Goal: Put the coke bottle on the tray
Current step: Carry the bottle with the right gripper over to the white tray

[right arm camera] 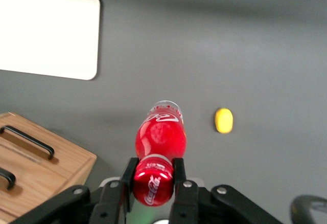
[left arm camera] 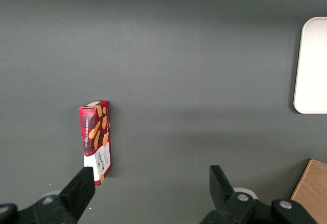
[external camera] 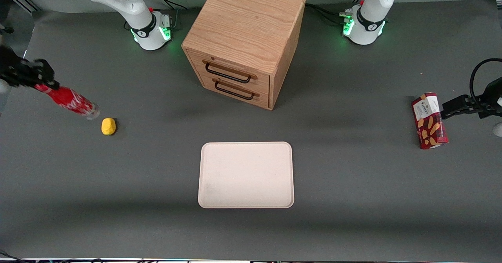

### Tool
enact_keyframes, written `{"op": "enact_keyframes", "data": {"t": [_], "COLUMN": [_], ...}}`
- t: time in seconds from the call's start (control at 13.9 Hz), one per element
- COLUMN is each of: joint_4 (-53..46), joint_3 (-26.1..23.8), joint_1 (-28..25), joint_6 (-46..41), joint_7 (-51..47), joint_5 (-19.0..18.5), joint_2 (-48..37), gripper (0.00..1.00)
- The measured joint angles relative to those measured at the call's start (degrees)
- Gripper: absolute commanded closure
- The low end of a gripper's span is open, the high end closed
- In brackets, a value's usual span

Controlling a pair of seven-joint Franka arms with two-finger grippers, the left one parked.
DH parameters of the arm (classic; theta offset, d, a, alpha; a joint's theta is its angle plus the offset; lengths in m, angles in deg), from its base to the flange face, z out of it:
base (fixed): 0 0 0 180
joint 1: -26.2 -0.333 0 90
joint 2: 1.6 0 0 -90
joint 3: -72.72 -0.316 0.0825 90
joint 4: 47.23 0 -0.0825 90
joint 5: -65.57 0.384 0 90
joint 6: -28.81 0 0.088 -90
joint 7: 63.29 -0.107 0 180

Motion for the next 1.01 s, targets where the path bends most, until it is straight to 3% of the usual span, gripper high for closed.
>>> {"op": "enact_keyframes", "data": {"t": [0.43, 1.01], "joint_4": [-16.1, -21.5], "joint_3": [-10.8, -11.9], "joint_1": [-0.9, -10.1], "joint_6": [1.8, 14.9], "joint_7": [-17.6, -38.4], "joint_5": [0.6, 0.5], "joint_2": [19.1, 30.5], "gripper": [1.0, 1.0]}}
